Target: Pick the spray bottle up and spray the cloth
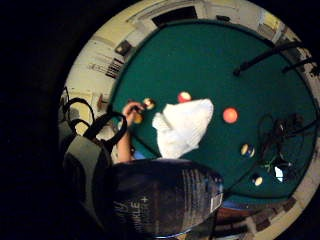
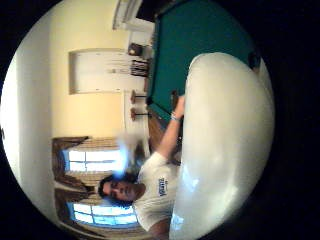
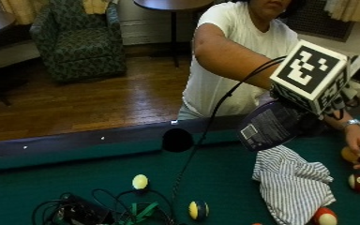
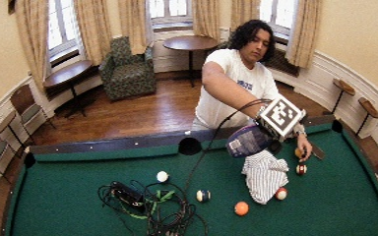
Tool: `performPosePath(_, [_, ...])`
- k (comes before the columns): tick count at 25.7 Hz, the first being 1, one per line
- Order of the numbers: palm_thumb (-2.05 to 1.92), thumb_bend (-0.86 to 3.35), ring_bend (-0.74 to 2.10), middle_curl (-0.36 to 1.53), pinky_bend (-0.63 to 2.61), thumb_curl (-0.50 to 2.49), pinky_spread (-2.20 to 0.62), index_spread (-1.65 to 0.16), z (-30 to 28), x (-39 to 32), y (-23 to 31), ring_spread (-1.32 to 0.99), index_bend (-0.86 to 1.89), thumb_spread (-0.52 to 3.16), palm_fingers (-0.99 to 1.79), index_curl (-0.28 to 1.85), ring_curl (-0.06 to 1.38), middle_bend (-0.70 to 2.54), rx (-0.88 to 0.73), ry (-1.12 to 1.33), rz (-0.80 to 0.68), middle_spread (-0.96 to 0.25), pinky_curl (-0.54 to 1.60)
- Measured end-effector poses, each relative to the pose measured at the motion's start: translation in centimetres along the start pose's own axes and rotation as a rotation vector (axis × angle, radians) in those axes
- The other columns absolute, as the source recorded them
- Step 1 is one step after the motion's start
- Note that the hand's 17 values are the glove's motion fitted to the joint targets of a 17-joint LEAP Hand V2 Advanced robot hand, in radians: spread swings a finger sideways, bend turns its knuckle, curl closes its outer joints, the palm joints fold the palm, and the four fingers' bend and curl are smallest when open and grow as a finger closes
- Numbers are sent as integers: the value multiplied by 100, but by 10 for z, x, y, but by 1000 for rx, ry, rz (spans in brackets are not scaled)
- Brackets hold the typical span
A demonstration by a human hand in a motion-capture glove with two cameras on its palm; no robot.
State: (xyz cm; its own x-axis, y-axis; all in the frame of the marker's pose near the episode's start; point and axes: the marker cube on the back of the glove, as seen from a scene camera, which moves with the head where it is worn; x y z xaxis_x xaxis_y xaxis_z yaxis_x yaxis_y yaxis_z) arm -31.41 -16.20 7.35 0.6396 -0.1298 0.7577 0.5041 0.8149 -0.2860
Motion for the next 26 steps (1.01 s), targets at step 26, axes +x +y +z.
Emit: performPosePath(26, [91, -3, 72, 53, 44, 83, -33, -29, -35, -44, 71, -23, 20, 70, 140, 63, 44, 71, 382, -389, -477, -21, 40])
